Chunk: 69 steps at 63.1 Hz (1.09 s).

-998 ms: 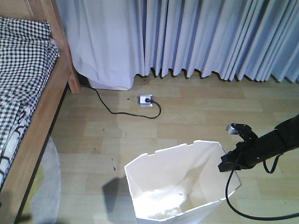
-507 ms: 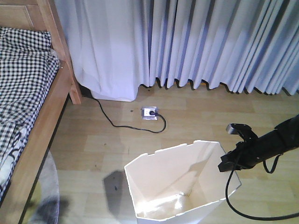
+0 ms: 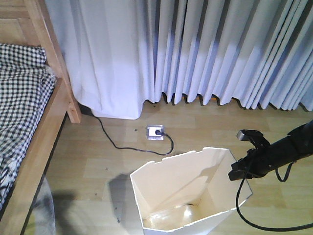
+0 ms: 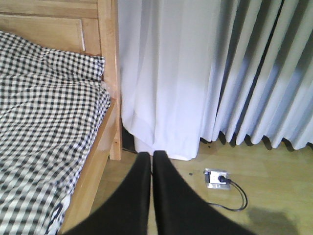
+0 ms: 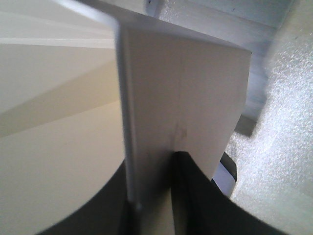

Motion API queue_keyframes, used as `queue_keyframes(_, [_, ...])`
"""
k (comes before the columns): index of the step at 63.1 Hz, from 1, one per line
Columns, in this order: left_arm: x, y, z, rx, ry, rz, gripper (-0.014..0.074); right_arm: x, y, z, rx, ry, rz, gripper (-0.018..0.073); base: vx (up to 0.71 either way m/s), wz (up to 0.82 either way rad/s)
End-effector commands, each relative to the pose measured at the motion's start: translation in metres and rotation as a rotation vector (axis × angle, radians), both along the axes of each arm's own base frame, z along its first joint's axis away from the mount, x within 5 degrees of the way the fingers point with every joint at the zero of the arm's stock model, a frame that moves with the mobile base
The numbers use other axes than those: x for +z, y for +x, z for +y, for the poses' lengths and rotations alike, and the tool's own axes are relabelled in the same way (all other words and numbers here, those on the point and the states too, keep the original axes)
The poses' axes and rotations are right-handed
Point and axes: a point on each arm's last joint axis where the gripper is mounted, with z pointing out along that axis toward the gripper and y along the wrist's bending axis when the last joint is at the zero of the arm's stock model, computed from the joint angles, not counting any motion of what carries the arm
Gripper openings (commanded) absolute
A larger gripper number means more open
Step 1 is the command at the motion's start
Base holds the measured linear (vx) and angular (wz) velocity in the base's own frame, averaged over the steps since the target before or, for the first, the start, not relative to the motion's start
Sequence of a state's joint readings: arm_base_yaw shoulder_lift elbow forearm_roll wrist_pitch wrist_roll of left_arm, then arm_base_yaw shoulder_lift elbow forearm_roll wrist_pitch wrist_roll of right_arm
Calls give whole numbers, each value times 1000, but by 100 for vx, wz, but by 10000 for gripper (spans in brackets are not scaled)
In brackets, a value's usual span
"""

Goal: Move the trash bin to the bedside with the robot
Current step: 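Drive toward the bed and curtains holding the bin with the right gripper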

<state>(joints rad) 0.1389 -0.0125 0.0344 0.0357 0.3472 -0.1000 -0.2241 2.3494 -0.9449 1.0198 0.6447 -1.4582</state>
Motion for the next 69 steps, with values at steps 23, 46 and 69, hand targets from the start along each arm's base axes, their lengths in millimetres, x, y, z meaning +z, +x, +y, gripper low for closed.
queue_keyframes(23, [5,1,0,-4,4,-77,-6,34,7,11,-4,188,-20,-5,21,-6])
queue_keyframes(46, [5,1,0,-4,4,-77,-6,34,7,11,-4,188,-20,-5,16,1])
queue_keyframes(69, [5,1,0,-4,4,-77,-6,34,7,11,-4,188,-20,-5,8,3])
